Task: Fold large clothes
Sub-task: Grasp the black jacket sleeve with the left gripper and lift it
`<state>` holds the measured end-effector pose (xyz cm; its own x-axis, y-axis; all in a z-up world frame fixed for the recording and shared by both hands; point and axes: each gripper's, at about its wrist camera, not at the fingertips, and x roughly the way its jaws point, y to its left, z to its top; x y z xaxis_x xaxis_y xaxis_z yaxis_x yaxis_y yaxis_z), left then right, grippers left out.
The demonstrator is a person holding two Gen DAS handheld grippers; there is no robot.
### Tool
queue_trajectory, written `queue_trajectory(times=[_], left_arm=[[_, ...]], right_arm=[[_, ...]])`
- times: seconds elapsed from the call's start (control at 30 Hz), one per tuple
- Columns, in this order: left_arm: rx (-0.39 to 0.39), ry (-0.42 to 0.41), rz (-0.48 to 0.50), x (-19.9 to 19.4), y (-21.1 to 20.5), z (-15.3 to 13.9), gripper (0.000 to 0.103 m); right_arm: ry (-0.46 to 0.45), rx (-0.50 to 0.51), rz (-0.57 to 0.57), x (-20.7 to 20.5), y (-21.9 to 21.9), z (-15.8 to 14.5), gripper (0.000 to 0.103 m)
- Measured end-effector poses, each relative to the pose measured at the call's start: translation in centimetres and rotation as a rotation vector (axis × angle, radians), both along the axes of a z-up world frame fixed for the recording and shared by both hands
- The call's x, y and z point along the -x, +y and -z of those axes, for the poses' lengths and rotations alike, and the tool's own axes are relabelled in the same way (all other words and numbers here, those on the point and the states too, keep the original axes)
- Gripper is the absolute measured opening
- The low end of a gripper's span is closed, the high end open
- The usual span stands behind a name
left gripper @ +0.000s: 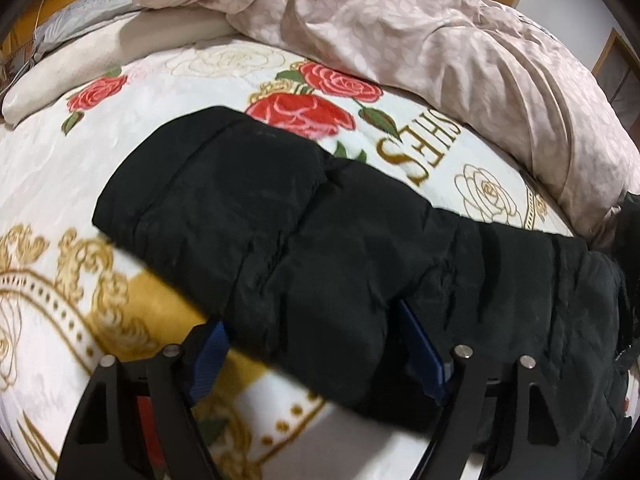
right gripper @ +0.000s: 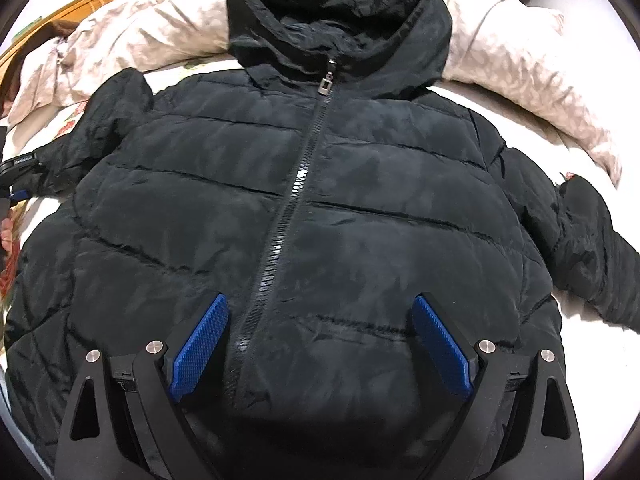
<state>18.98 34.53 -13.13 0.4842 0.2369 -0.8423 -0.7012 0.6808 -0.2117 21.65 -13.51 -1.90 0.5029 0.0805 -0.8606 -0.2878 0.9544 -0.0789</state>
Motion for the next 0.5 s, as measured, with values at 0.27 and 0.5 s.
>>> queue_trajectory(times=[0.27,0.5], left_arm=[[-0.044,-0.046,0.068,-0.6,-1.1,-3.7,0.020],[-0.112,-0.177,0.180,-0.1,-5.0,-12.9,0.017]], right_arm=[[-0.010,-0.014,0.025,0.8,-1.2,-0.9,0.093],[-0.053,-0.044,0.060,3.2,-3.7,-4.0,0.093]])
